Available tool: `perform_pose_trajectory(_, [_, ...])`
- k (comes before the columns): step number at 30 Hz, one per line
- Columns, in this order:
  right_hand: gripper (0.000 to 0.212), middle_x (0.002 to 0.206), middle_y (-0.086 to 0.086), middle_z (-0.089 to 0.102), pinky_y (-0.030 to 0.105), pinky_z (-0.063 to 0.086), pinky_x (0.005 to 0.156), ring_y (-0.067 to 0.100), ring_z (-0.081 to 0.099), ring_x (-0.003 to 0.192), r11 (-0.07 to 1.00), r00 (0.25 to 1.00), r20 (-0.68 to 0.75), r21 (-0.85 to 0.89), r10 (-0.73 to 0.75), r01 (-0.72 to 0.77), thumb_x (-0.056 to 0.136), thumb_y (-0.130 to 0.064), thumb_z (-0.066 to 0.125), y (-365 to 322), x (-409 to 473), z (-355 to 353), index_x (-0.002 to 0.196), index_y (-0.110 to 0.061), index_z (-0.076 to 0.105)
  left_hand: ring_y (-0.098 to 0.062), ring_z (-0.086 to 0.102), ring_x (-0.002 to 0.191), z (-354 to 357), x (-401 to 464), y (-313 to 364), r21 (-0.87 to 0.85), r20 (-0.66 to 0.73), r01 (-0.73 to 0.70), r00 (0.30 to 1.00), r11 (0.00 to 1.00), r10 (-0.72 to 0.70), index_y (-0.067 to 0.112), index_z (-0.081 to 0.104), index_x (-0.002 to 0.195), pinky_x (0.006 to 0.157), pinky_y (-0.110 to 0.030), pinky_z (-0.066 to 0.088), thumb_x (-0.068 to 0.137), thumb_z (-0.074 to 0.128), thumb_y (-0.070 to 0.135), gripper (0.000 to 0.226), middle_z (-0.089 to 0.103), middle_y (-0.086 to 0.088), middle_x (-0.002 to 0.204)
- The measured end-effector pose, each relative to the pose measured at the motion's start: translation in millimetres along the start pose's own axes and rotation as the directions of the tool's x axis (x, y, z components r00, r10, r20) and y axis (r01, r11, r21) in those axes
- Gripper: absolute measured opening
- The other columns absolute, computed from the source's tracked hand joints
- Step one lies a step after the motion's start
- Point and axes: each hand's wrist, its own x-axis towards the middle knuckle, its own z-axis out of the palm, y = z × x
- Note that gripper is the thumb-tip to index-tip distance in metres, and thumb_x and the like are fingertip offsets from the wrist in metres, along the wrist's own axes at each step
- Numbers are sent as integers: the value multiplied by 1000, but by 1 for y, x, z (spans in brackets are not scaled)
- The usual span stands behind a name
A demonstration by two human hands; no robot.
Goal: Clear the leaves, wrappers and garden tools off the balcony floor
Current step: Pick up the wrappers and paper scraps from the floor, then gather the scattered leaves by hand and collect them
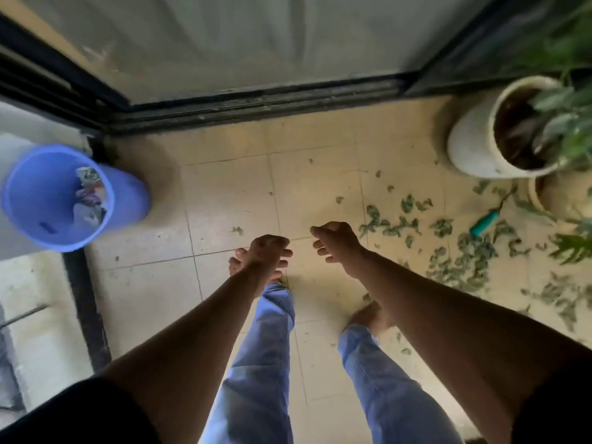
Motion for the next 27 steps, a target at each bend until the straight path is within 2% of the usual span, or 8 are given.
perform_pose_trajectory(3, [30, 106, 20, 74, 36, 49, 76, 28, 65, 87, 998, 1000, -1, -57, 3, -3, 99, -32, 62, 46, 1, -52, 107, -4, 68, -24, 68, 90, 53, -4, 2, 217, 39, -49, 998, 975, 41, 23, 69, 100, 85, -36, 54, 101, 58, 29, 13, 77, -3, 99])
perform_pose_trajectory(5, [35, 116, 17, 73, 38, 55, 91, 31, 68, 104, 993, 1000, -21, -118, -12, 9, 99, -37, 61, 77, -1, -88, 115, -6, 68, -24, 70, 95, 92, -9, 0, 343, 65, -70, 997, 937, 51, 24, 70, 99, 92, -40, 55, 100, 59, 30, 13, 78, -1, 98])
perform_pose_trajectory(7, [38, 122, 13, 72, 39, 53, 100, 32, 66, 115, 990, 998, -51, -140, -37, 30, 98, -40, 61, 108, -6, -124, 121, -10, 68, -23, 71, 96, 134, -15, -2, 451, 100, -102, 993, 887, 63, 24, 70, 102, 89, -39, 55, 99, 60, 32, 14, 78, 0, 98])
perform_pose_trajectory(11, [35, 132, 9, 65, 32, 49, 98, 30, 59, 124, 992, 995, -99, -126, -28, 15, 97, -38, 61, 179, -12, -195, 122, -15, 67, -23, 68, 87, 230, -28, -8, 592, 157, -167, 983, 789, 91, 22, 70, 106, 75, -30, 51, 98, 60, 29, 14, 78, -2, 98])
perform_pose_trajectory(20, [38, 140, 9, 58, 27, 43, 92, 29, 53, 129, 994, 974, -200, 53, 103, -94, 95, -34, 59, 344, -27, -343, 129, -18, 63, -28, 68, 93, 465, -71, -34, 765, 414, -361, 910, 533, 23, 9, 69, 115, 78, -33, 52, 100, 61, 16, 18, 74, -20, 113])
perform_pose_trajectory(23, [38, 139, 10, 58, 29, 47, 94, 30, 56, 126, 986, 961, -236, 118, 144, -119, 96, -35, 59, 389, -31, -379, 129, -17, 63, -29, 69, 103, 528, -88, -37, 794, 488, -429, 872, 432, -32, 17, 71, 103, 92, -39, 57, 85, 67, 33, 24, 74, -17, 116])
perform_pose_trajectory(25, [37, 137, 11, 60, 34, 52, 97, 31, 59, 122, 979, 952, -252, 151, 172, -137, 95, -37, 59, 412, -32, -399, 127, -18, 63, -24, 66, 95, 561, -93, -40, 803, 496, -435, 866, 406, -53, 21, 68, 99, 79, -31, 53, 83, 68, 31, 19, 74, -19, 114])
perform_pose_trajectory(27, [34, 134, 10, 62, 34, 52, 96, 31, 61, 119, 973, 946, -265, 189, 184, -136, 94, -36, 58, 431, -31, -418, 123, -20, 64, -22, 60, 89, 589, -92, -43, 816, 506, -459, 861, 353, -50, 14, 67, 99, 70, -27, 46, 94, 65, 18, 7, 73, -23, 106])
